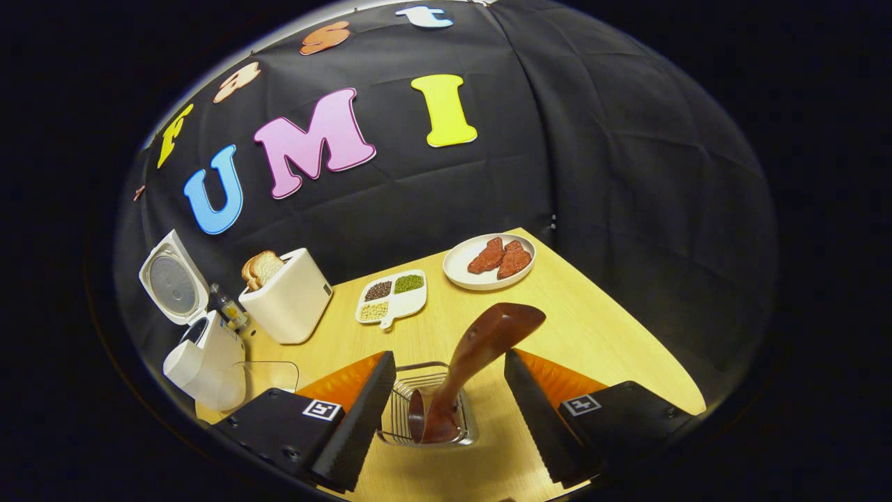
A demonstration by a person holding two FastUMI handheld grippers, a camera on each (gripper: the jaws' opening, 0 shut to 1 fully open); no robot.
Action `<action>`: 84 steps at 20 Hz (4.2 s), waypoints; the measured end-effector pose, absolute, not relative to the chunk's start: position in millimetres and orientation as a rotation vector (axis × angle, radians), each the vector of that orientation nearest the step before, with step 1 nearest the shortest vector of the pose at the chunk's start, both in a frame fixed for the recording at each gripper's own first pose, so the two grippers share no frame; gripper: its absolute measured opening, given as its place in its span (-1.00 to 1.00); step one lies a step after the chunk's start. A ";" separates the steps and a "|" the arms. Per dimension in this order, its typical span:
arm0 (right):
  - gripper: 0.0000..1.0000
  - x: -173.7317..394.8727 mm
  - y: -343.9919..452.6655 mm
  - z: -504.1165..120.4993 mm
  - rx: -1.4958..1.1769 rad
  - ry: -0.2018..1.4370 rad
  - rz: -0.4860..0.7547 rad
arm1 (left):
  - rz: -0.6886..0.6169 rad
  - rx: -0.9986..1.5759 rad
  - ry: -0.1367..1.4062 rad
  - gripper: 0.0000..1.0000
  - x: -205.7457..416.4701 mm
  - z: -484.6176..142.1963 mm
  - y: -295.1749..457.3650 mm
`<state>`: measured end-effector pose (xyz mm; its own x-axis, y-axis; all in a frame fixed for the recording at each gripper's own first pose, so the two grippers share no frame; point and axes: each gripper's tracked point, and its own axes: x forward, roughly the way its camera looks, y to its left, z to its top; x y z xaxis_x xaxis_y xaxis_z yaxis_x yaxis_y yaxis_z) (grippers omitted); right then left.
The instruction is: Close the left gripper, press the button to open the rice cooker; take a wooden spoon from the chopstick holder with the right hand, scoop a spoonful of rice and pour it into the rice cooker, then put the wooden spoon back into the chopstick holder.
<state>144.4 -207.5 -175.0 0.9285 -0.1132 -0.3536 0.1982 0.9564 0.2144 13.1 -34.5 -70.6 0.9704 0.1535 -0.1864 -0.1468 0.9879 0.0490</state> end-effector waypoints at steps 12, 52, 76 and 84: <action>-0.50 176.8 -206.5 -188.1 0.381 0.379 -0.161 | 0.153 0.036 0.250 0.92 -3.4 -98.6 -62.9; -0.62 190.6 38.0 -168.3 0.052 0.287 0.040 | 0.048 -0.066 0.277 0.92 7.0 -171.8 112.1; -0.62 152.3 103.0 -203.5 0.561 0.579 0.001 | 0.025 -0.136 0.277 0.91 8.7 -164.9 123.0; -0.62 139.5 49.2 -193.6 0.837 0.593 -0.140 | 0.048 -0.139 0.245 0.91 -2.4 -148.3 132.8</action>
<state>139.5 49.2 -193.6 0.8304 0.1104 -0.5461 0.3432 0.6707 0.6575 -2.4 132.8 -148.3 0.9691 0.0307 -0.2449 -0.0644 0.9893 -0.1309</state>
